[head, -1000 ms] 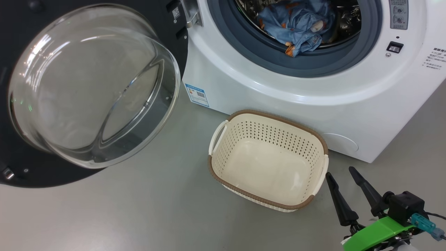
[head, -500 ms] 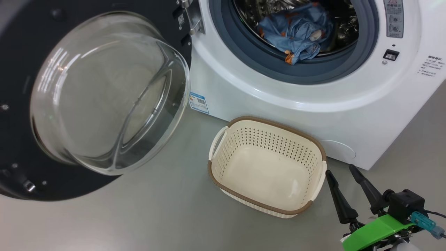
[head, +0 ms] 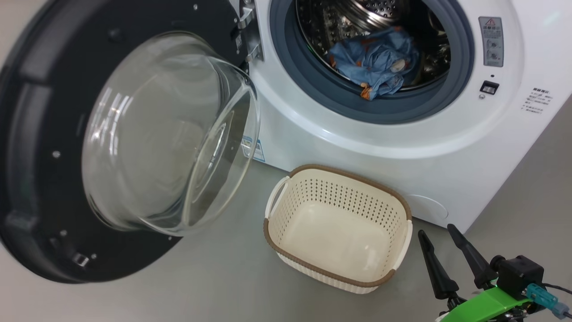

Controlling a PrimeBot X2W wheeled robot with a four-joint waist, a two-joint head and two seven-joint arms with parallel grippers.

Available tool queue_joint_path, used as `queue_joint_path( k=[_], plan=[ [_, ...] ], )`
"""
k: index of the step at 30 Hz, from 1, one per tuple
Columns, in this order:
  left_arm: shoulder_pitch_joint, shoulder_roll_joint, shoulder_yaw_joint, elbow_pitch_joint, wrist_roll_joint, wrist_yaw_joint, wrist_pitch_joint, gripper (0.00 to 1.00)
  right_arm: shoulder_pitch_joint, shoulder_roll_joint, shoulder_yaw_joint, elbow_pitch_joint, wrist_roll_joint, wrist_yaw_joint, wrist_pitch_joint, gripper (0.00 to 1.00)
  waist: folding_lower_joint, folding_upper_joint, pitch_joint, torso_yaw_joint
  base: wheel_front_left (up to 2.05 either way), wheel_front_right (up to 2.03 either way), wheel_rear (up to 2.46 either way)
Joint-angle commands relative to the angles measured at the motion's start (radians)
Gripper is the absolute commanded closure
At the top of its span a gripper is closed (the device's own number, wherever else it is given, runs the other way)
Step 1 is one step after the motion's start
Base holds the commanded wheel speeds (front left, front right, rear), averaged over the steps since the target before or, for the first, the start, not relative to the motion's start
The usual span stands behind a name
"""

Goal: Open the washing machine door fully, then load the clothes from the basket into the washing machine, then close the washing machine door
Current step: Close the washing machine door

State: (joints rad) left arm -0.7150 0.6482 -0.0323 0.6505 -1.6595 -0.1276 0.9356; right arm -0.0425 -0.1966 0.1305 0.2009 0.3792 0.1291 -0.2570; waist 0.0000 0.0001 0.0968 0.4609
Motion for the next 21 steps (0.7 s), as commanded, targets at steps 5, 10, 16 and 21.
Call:
queue_joint_path(
  k=[5,10,16,21],
  plan=[
    [0.011,0.035,0.020,-0.101,-0.029,-0.003,0.090,1.00,0.018,0.001,0.015,-0.028,0.005,0.002,-0.005,0.00,0.0000,-0.0001,-0.028,-0.010,0.00,0.00,0.00],
    [0.041,0.013,0.020,-0.190,-0.044,-0.003,0.148,1.00,0.026,0.008,0.008,-0.032,0.004,0.002,-0.005,0.00,0.0000,-0.0001,-0.037,-0.029,0.00,0.00,0.00],
    [0.077,-0.032,0.015,-0.305,-0.055,-0.003,0.202,1.00,0.028,0.014,-0.005,-0.037,0.001,0.002,-0.005,0.00,0.0000,-0.0001,-0.037,-0.063,0.00,0.00,0.00],
    [0.086,-0.078,-0.004,-0.393,-0.050,-0.003,0.235,1.00,0.028,0.021,-0.017,-0.042,-0.001,0.002,-0.005,0.00,0.0000,-0.0001,-0.035,-0.101,0.00,0.00,0.00]
  ],
)
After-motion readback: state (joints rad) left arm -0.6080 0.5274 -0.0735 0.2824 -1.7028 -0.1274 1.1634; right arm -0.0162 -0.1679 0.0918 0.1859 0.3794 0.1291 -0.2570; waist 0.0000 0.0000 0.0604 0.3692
